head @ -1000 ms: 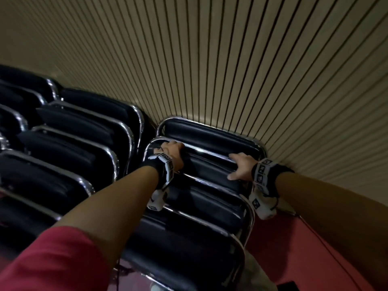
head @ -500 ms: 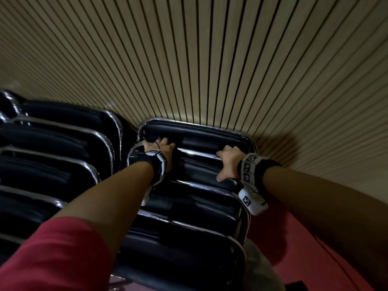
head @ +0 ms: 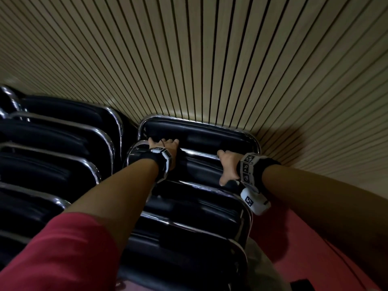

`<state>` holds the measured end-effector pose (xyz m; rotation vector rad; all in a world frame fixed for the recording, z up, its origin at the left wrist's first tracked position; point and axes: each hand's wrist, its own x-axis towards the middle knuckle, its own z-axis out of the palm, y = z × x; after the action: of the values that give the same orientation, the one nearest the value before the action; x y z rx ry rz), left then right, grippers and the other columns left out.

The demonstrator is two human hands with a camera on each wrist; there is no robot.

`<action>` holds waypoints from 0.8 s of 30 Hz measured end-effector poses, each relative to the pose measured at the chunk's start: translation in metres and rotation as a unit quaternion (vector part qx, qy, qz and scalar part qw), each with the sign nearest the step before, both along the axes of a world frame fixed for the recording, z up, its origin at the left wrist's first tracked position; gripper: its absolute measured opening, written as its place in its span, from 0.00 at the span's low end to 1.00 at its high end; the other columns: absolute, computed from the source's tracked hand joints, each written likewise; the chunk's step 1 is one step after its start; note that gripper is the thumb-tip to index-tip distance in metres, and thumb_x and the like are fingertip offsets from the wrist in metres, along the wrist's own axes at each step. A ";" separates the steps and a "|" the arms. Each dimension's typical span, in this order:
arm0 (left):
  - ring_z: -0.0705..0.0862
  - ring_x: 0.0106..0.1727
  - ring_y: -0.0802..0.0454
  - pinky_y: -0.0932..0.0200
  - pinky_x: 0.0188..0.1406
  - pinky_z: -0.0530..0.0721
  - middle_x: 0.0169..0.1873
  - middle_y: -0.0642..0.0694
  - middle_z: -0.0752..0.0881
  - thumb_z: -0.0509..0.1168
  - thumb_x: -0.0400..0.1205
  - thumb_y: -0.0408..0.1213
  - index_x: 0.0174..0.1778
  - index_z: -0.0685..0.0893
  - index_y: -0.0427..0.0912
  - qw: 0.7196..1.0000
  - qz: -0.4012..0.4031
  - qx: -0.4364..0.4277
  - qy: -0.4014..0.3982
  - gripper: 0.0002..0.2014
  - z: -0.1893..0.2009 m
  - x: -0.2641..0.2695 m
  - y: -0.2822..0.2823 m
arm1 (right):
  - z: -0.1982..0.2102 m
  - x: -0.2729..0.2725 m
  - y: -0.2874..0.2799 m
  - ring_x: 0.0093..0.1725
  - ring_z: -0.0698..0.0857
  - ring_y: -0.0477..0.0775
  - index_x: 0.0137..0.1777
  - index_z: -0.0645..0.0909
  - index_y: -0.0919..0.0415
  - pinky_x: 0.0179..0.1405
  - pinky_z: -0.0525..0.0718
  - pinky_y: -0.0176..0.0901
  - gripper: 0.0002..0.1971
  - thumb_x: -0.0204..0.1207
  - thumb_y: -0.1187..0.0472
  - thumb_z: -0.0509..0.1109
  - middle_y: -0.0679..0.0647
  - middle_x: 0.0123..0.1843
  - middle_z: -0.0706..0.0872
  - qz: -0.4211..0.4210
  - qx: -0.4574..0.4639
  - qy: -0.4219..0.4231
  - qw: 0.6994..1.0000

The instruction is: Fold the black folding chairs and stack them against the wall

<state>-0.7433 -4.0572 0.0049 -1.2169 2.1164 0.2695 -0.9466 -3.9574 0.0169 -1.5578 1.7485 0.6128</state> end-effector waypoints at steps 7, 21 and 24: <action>0.69 0.74 0.40 0.34 0.68 0.75 0.69 0.45 0.75 0.73 0.77 0.44 0.73 0.74 0.50 1.000 -0.003 0.011 0.014 0.28 0.010 -0.003 0.000 | -0.003 -0.013 0.006 0.68 0.81 0.57 0.83 0.64 0.59 0.63 0.84 0.49 0.48 0.66 0.45 0.82 0.55 0.75 0.76 -0.031 -0.031 -0.078 0.996; 0.69 0.73 0.40 0.36 0.66 0.75 0.69 0.45 0.76 0.71 0.78 0.42 0.72 0.76 0.49 0.999 -0.021 0.006 0.038 0.25 0.032 -0.017 0.011 | 0.009 -0.036 0.018 0.73 0.77 0.56 0.84 0.63 0.58 0.65 0.82 0.49 0.52 0.63 0.46 0.84 0.55 0.78 0.74 -0.024 -0.047 -0.077 0.996; 0.70 0.72 0.40 0.35 0.66 0.75 0.68 0.45 0.76 0.73 0.76 0.40 0.72 0.76 0.50 0.999 -0.030 -0.002 0.042 0.27 0.032 -0.019 0.015 | 0.008 -0.037 0.021 0.74 0.76 0.57 0.84 0.63 0.55 0.66 0.82 0.50 0.52 0.61 0.46 0.84 0.55 0.77 0.74 -0.037 -0.047 -0.063 0.996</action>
<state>-0.7620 -4.0423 0.0369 -1.1620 2.2222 0.2935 -0.9838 -3.9360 0.0252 -1.5520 1.7529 0.3938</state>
